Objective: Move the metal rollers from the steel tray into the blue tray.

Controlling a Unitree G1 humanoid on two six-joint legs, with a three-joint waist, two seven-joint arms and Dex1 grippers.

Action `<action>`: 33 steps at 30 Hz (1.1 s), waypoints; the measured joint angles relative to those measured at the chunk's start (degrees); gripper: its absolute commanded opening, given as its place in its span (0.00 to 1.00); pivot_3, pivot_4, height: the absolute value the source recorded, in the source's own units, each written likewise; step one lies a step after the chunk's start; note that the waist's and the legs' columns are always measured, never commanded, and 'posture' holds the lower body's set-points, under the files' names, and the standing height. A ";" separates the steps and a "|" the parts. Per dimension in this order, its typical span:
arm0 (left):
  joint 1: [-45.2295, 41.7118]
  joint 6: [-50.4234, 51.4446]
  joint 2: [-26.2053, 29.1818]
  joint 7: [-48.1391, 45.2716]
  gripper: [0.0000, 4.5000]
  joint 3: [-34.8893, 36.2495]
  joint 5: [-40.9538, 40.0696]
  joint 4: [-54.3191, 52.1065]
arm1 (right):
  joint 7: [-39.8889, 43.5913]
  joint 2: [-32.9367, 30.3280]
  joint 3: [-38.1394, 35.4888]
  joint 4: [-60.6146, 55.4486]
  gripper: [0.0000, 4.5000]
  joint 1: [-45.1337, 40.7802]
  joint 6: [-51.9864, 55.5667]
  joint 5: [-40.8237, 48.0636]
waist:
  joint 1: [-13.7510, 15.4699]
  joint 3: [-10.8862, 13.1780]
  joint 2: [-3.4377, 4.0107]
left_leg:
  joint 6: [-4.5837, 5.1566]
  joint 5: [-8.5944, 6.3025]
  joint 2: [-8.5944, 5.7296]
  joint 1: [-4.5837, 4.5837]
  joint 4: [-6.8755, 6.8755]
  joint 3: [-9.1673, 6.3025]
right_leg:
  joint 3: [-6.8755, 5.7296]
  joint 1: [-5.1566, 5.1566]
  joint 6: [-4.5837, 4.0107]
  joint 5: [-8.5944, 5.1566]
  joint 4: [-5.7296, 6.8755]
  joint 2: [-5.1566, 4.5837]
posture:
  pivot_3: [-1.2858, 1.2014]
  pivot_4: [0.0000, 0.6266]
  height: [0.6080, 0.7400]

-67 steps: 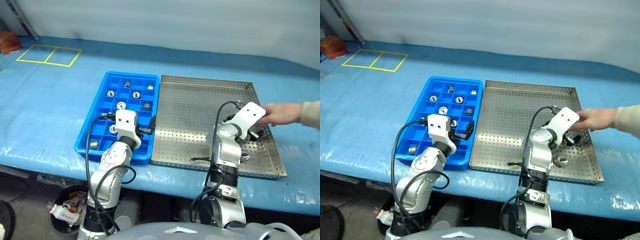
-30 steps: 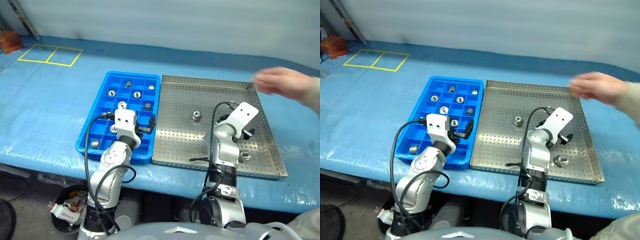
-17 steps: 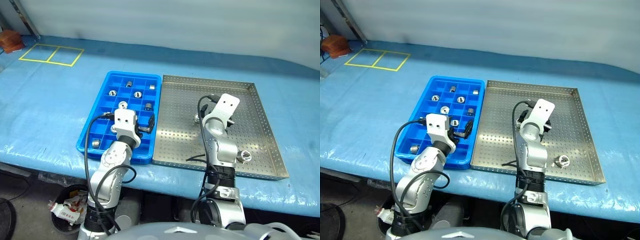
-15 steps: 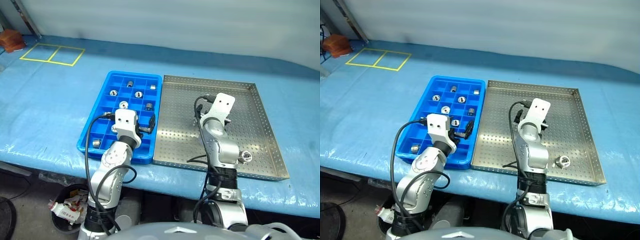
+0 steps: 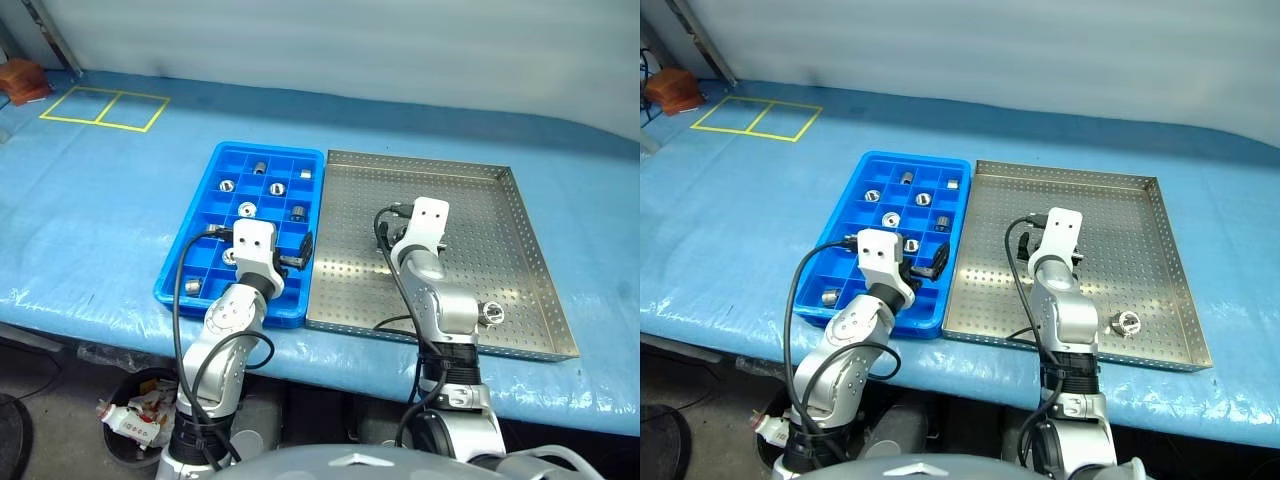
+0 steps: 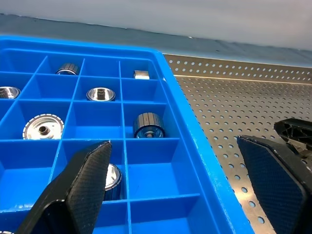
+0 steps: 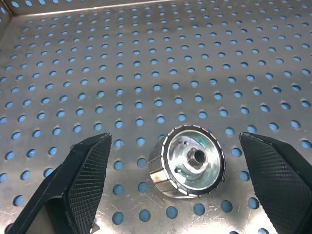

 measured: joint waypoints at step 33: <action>9.81 -8.50 17.28 -14.25 1.00 1.93 -3.94 -8.00 | 27.69 -12.65 20.03 -21.68 0.38 -3.71 19.10 7.96 | 3.07 0.03 0.00 | -0.34 -0.23 -0.03 -0.12 -0.08 -0.14 | -0.15 -0.38 -0.07 -0.06 -0.11 -0.42 | 0.65 0.24 1.00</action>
